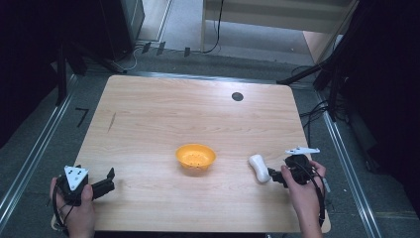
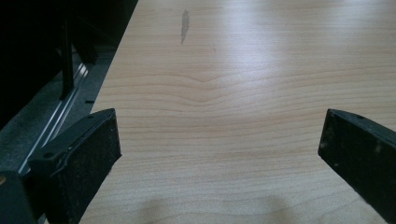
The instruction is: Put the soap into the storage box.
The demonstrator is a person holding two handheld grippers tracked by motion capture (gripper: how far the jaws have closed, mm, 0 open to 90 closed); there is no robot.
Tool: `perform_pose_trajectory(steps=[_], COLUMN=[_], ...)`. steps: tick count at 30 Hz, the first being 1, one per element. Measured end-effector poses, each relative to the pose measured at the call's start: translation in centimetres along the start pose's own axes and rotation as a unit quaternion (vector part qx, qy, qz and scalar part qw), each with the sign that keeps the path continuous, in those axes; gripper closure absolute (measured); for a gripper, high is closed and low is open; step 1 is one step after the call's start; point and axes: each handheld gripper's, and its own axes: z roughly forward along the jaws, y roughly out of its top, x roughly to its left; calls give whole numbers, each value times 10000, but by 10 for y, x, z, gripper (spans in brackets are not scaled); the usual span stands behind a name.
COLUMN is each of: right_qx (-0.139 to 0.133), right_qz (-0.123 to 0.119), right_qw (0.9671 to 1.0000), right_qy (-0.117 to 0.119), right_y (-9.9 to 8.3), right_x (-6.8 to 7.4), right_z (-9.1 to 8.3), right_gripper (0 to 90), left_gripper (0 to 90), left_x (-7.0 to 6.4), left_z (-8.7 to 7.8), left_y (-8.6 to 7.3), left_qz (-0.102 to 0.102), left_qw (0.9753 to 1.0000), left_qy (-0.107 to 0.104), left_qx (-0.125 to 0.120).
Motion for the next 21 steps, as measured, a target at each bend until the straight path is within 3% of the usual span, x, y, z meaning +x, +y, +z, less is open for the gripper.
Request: perform_pose_trajectory(steps=[9,21], right_qx=[309,598], right_qz=[-85,-108], right_qw=[9994,9981], right_qy=[146,119], right_y=[23,34], right_x=[19,27], right_z=[5,15], right_gripper=[216,224], left_gripper=[0,0], left_x=[0,0], left_z=[0,0], left_y=[0,0], left_qz=[4,2], left_qw=[10000,10000], left_qy=[-6,-26], left_qx=[7,18])
